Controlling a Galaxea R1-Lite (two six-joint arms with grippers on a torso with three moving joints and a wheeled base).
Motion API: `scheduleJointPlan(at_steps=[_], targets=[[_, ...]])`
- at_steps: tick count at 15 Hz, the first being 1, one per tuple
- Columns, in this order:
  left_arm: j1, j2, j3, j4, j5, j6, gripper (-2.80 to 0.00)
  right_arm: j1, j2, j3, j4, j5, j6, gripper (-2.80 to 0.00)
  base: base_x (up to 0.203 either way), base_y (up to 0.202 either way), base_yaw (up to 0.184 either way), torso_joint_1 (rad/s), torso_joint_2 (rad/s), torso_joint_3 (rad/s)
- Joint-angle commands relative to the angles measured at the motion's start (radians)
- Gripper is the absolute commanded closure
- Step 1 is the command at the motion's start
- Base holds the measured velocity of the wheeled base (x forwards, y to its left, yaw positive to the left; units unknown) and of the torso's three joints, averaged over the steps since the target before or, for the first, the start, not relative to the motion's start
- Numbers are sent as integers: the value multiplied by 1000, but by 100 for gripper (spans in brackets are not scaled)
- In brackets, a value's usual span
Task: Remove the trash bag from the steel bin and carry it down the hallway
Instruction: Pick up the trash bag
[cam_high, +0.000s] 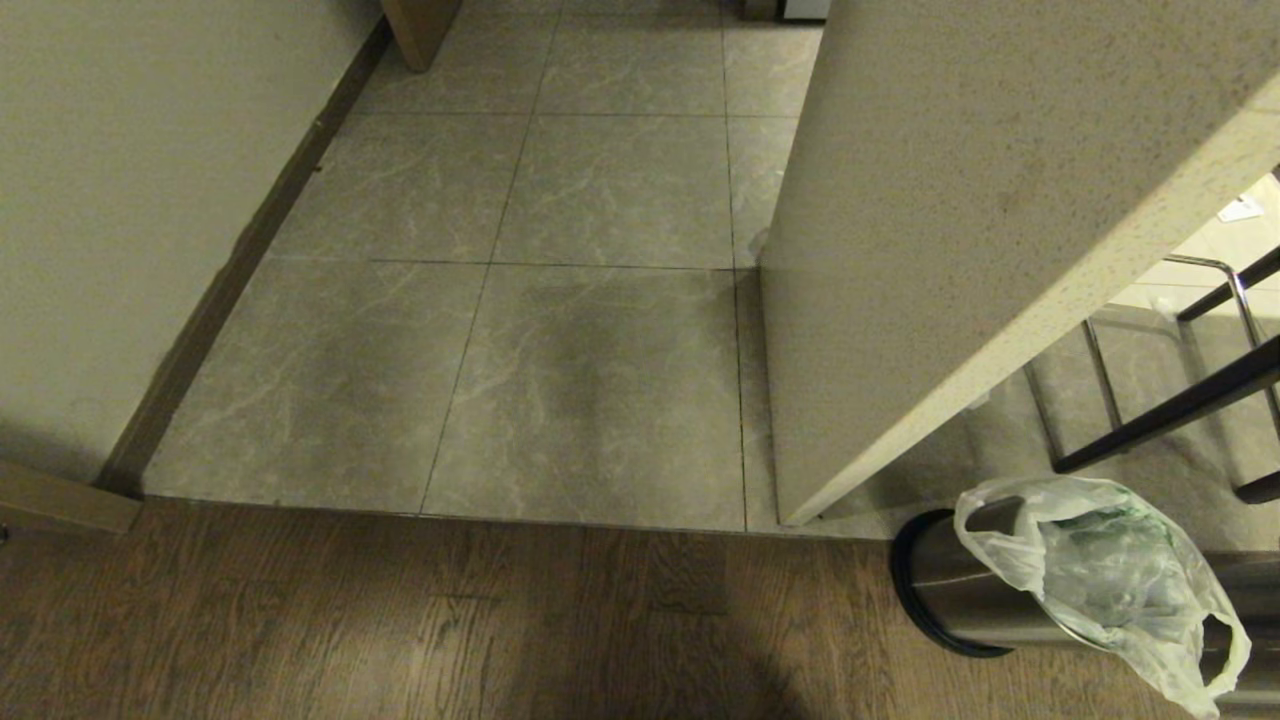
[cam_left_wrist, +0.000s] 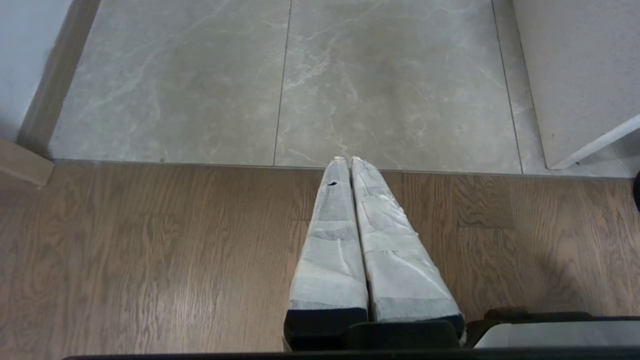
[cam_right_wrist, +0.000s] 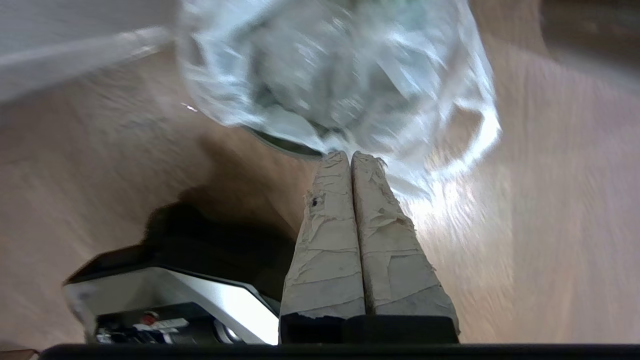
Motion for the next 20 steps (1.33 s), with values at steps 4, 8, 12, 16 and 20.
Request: scheduleJointPlan(at_steps=[4,8,12,16,20], targets=[[0,0,2,0,2,0,0,-3,138,-16,-39,-45,-2,-280,0,0,0,0,0,0],[0,-2,2,0,0,0,0,-39,207,-27,-65,-96,5,-280,0,0,0,0,0,0],[0,0,2,0,0,0,0,-55,248,-18,-61,-122,3,-280,0,0,0,0,0,0],[0,0,2,0,0,0,0,-67,339,-10,-88,-259,12,-280,0,0,0,0,0,0],[0,0,2,0,2,0,0,-66,353,-8,-111,-272,14,-280,0,0,0,0,0,0]])
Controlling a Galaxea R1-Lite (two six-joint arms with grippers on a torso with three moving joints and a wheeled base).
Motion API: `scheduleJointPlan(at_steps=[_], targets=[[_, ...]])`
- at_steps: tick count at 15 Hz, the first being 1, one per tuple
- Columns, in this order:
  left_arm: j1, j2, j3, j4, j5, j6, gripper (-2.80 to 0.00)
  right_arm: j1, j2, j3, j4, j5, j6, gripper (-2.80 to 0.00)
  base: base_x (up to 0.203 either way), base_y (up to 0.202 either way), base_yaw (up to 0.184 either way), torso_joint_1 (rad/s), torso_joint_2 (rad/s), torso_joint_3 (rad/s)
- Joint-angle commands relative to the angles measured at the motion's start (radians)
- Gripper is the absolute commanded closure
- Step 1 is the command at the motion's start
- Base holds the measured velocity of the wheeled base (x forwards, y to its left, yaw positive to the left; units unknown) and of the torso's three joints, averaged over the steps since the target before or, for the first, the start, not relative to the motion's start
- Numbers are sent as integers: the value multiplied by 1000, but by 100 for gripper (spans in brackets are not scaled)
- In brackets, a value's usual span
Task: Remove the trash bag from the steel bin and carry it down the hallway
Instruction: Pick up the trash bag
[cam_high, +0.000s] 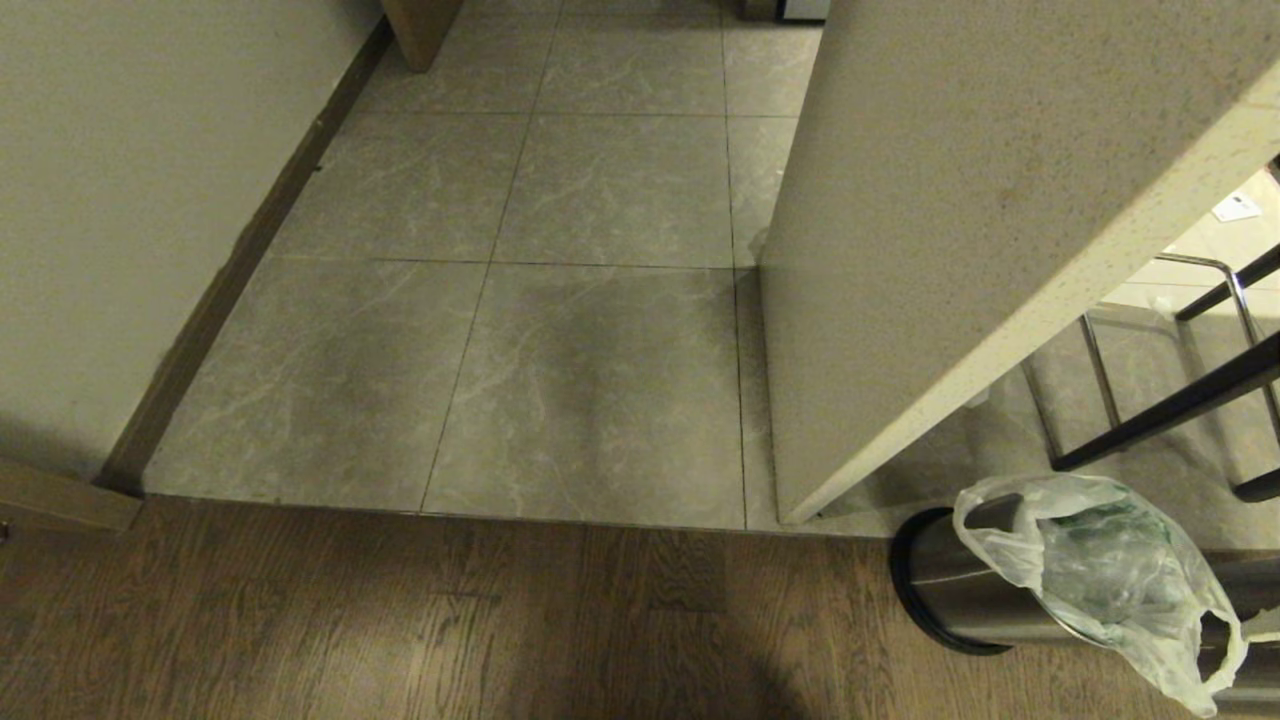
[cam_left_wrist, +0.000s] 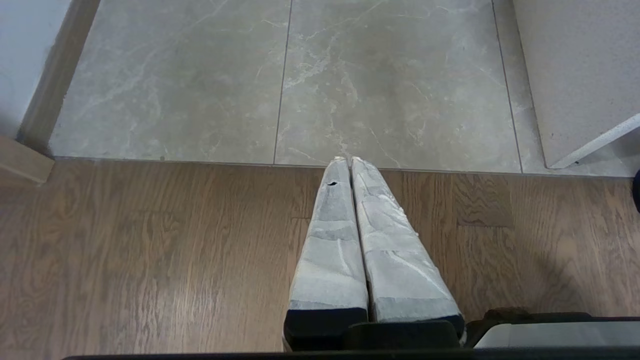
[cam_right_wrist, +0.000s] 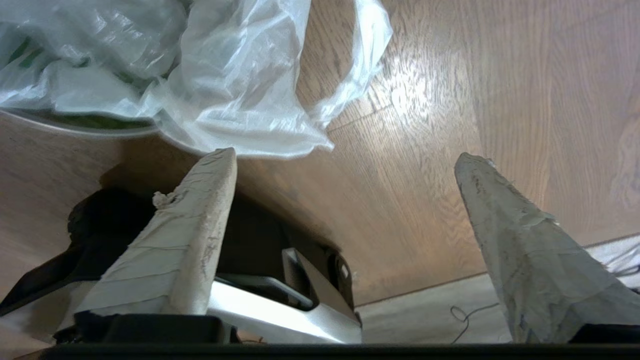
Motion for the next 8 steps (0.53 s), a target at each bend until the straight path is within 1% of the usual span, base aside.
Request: scheduleJointPlan(at_steps=[1,4,8], targets=[[1,0,2,0,1,-1,0,1,57,1,-28,0,-2,-280,0,0,0,0,0,0],[1,0,2,0,1,-1,0,6,122,-21,-107,-4,-5,-280,0,0,0,0,0,0],[1,0,2,0,-1,-1,0,8,128,-27,-119,-5,-5,-280,0,0,0,0,0,0]])
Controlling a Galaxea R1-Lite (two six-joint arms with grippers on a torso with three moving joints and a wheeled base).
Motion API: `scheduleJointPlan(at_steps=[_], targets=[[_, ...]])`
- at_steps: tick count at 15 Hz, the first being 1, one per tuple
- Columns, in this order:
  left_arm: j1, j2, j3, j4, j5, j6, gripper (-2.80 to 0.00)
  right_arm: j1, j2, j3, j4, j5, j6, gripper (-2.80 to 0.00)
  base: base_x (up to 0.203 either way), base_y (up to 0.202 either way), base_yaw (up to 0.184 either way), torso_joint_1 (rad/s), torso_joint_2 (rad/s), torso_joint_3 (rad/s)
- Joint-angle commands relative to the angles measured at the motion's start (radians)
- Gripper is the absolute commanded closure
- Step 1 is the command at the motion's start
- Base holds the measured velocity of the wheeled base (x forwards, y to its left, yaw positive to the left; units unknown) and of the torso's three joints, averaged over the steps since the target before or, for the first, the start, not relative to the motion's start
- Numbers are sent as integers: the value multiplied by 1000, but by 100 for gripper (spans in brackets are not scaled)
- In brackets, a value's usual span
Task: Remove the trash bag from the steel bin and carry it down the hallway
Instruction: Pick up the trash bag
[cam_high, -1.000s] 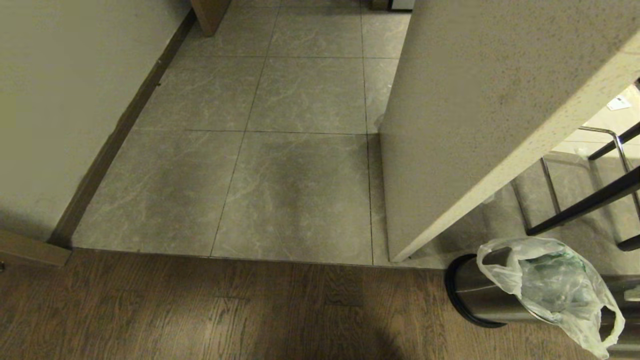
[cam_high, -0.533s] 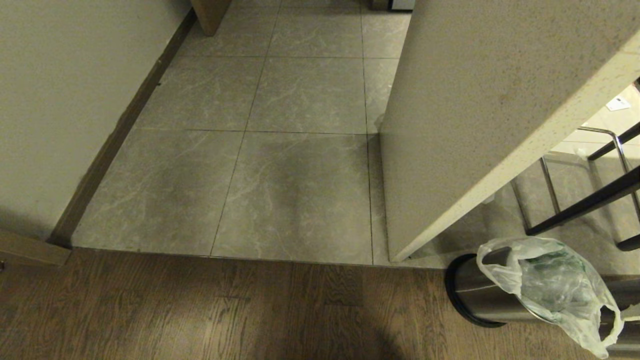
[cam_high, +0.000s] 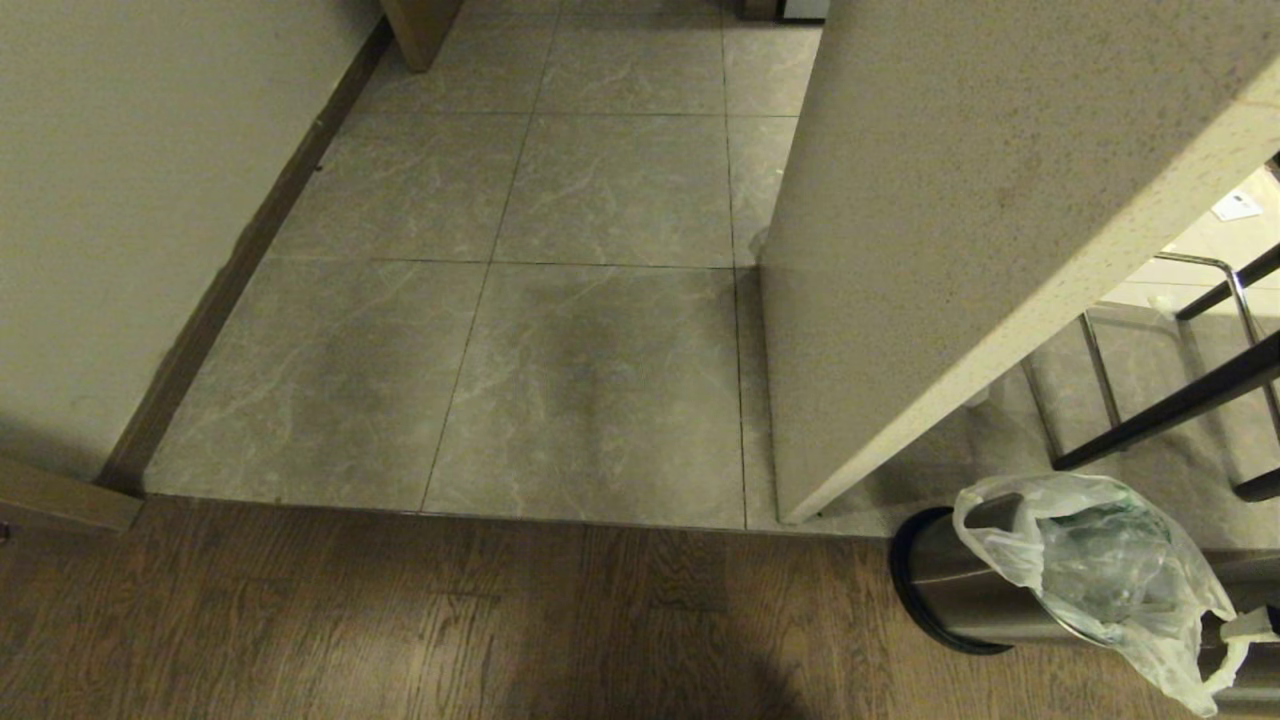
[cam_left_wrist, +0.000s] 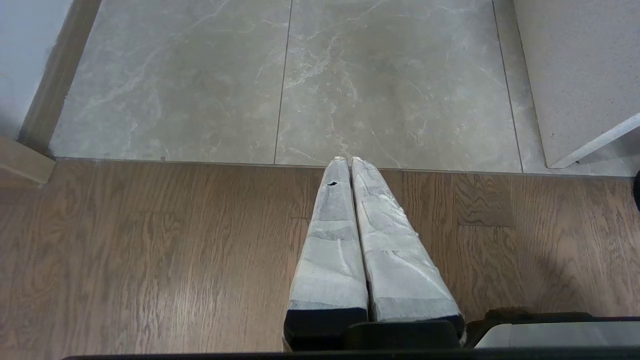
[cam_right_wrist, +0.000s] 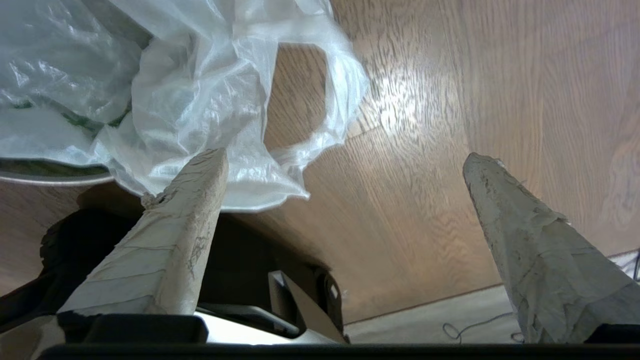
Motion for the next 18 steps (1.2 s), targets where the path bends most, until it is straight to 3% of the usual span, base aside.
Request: scheduleJointPlan(at_steps=[1,4,6,14,18], targets=[[0,0,2,0,0,0,0,5,44,-13,-20,0,-3,-280,0,0,0,0,0,0],[0,-2,2,0,0,0,0,12,90,-37,-49,-11,-3,-280,0,0,0,0,0,0],[0,0,2,0,1,0,0,25,121,-51,-102,-76,-1,-280,0,0,0,0,0,0],[0,0,2,0,0,0,0,56,178,-83,-183,-77,1,-280,0,0,0,0,0,0],[0,-2,2,0,0,0,0,71,194,-83,-268,-83,40,-280,0,0,0,0,0,0]])
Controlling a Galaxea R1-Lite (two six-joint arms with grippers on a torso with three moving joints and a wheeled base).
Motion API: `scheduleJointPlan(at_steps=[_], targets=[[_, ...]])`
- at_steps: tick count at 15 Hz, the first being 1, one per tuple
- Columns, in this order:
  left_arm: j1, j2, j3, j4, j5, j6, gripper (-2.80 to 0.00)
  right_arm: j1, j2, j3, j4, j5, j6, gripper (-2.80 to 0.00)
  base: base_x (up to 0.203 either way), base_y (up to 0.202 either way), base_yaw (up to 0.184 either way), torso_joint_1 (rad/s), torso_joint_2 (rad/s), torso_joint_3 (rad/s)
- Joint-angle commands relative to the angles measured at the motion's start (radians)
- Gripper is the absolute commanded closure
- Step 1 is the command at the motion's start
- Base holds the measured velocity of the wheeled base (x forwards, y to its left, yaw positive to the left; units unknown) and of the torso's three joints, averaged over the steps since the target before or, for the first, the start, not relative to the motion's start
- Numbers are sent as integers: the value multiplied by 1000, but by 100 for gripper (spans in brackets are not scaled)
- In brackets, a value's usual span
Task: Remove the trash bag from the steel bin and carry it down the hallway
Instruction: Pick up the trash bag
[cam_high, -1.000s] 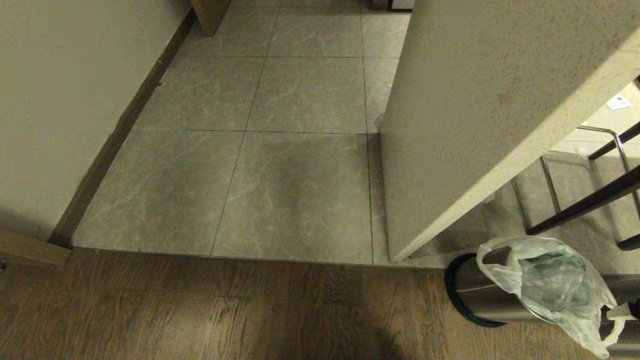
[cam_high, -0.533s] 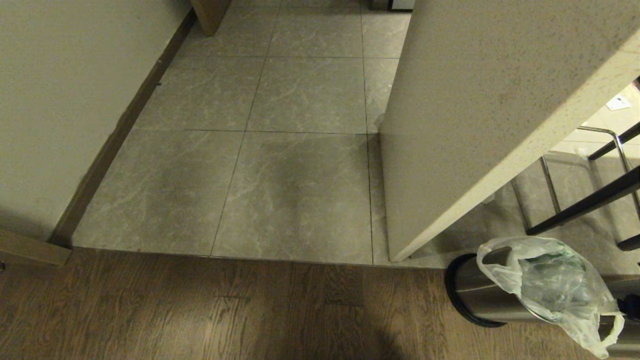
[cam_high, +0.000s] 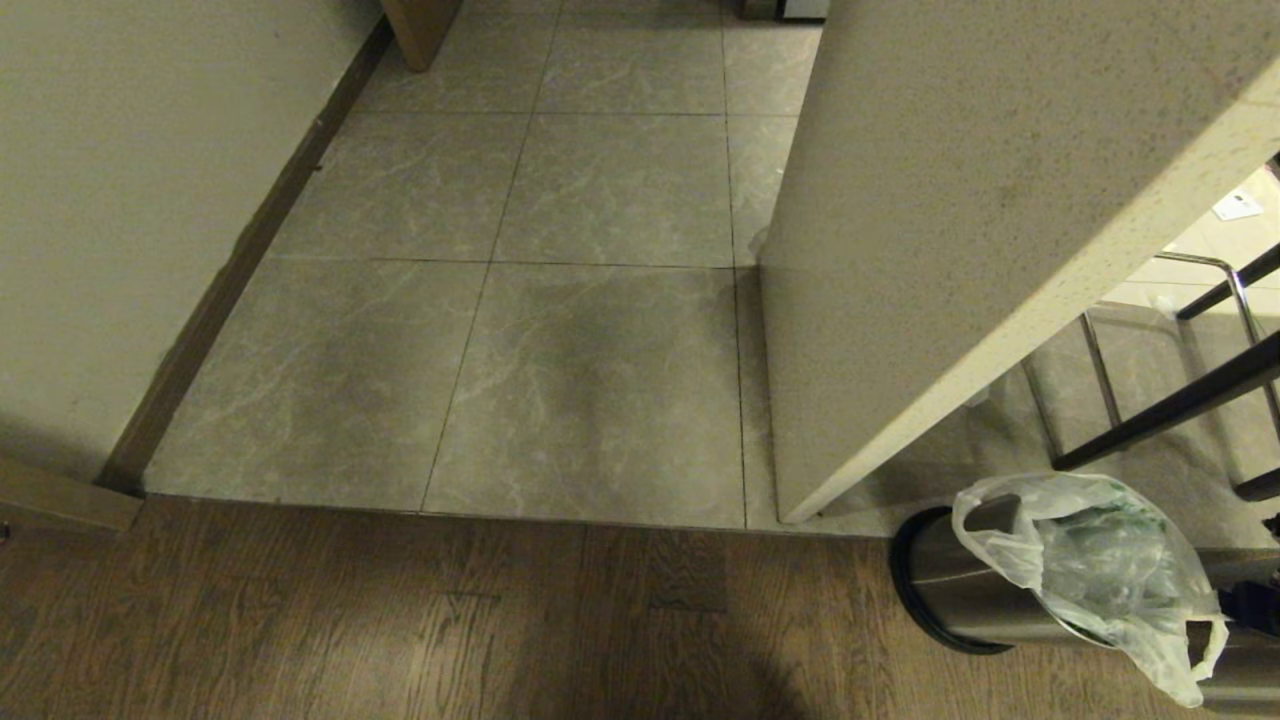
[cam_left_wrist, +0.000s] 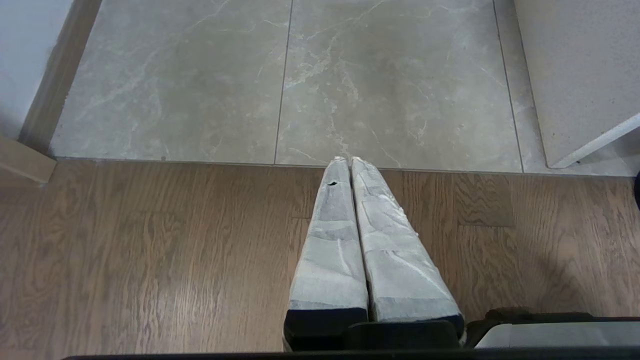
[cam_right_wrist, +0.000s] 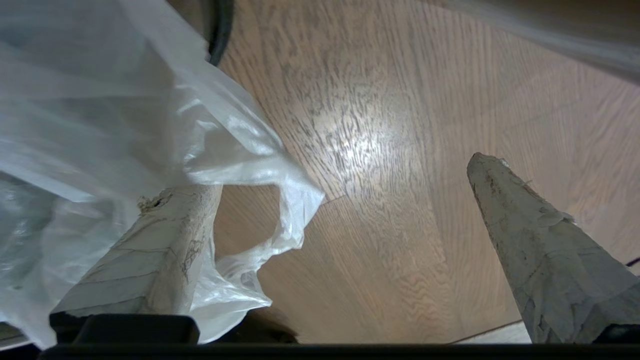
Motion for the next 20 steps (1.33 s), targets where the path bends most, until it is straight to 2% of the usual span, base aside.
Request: scheduleJointPlan(at_steps=[1,3,4,13,15,17,20], targets=[[1,-1,1,0,0,-1,0,2,7,0,-4,1,-2,-280,0,0,0,0,0,0],[1,0,2,0,0,-1,0,20,20,16,-115,-65,0,-280,0,0,0,0,0,0],[1,0,2,0,0,-1,0,25,19,23,-121,-73,-2,-280,0,0,0,0,0,0],[1,0,2,0,0,1,0,59,-5,44,-146,-81,1,-280,0,0,0,0,0,0],[1,0,2,0,2,-1,0,65,-29,63,-145,-49,45,-280,0,0,0,0,0,0],[1,-2,2,0,2,-1,0,88,-52,65,-167,-43,126,-280,0,0,0,0,0,0],[1,-2,2,0,2,-1,0,89,-53,66,-170,-43,129,-280,0,0,0,0,0,0]])
